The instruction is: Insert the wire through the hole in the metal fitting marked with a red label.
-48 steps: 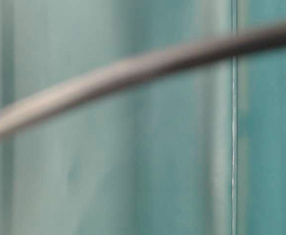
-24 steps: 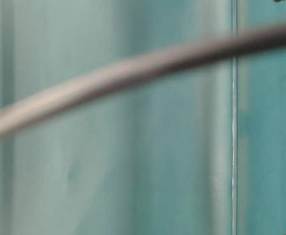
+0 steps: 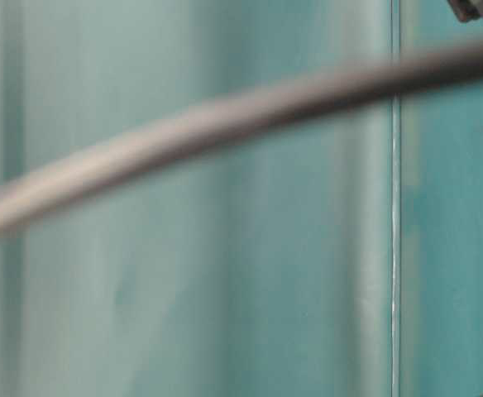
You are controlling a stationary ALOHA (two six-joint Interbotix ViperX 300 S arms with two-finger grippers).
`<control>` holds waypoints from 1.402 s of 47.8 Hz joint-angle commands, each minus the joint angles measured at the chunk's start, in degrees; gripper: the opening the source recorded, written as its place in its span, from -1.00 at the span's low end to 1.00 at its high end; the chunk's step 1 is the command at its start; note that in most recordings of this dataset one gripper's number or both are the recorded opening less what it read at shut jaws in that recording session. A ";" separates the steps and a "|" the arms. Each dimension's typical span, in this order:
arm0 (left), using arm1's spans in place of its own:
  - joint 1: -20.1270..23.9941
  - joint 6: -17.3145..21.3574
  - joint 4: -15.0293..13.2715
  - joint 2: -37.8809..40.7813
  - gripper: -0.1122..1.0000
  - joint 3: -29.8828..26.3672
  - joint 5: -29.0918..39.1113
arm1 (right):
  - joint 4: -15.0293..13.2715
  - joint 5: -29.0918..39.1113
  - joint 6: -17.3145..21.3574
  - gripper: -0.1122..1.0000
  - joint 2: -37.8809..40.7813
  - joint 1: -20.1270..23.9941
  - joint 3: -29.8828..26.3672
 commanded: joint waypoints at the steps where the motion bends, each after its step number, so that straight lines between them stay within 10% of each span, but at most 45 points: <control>1: 0.09 -0.09 -0.09 -0.70 -0.03 -0.70 -0.26 | 0.00 -0.26 -0.26 -0.82 -0.62 -0.26 -1.41; 67: 0.53 -3.78 0.00 0.70 -0.04 -9.40 9.49 | -0.09 0.26 -2.11 -0.82 0.35 -0.79 -2.81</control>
